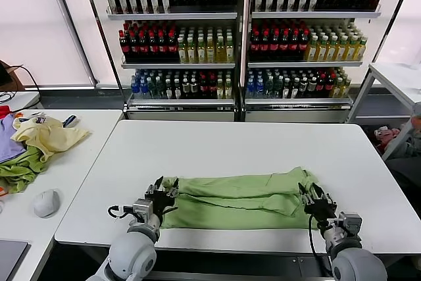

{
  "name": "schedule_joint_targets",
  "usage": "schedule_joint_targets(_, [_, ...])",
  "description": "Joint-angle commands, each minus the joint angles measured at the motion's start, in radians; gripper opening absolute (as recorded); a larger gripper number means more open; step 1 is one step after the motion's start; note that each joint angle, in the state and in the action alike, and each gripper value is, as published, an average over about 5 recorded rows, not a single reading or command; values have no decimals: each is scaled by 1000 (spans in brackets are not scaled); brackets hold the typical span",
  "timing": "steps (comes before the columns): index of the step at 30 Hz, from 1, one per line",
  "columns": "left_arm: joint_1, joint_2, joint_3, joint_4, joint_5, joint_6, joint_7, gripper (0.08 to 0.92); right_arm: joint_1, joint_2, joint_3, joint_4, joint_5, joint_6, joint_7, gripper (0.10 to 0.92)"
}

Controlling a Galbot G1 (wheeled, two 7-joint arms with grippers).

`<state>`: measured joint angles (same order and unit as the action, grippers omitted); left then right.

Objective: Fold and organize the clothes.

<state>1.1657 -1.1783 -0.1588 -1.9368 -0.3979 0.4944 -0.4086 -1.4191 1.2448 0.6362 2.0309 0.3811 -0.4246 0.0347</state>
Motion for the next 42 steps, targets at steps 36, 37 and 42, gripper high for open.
schedule_joint_targets(36, [25,210,-464,7,-315,58,78,135,-10,-16,10,70,44,67,-28,823])
schedule_joint_targets(37, [23,217,-484,-1,-335,60,78,135,-9,-16,10,71,45,69,-28,823])
schedule_joint_targets(42, [19,196,-543,-109,-604,72,60,135,-11,-13,6,71,45,77,-31,823])
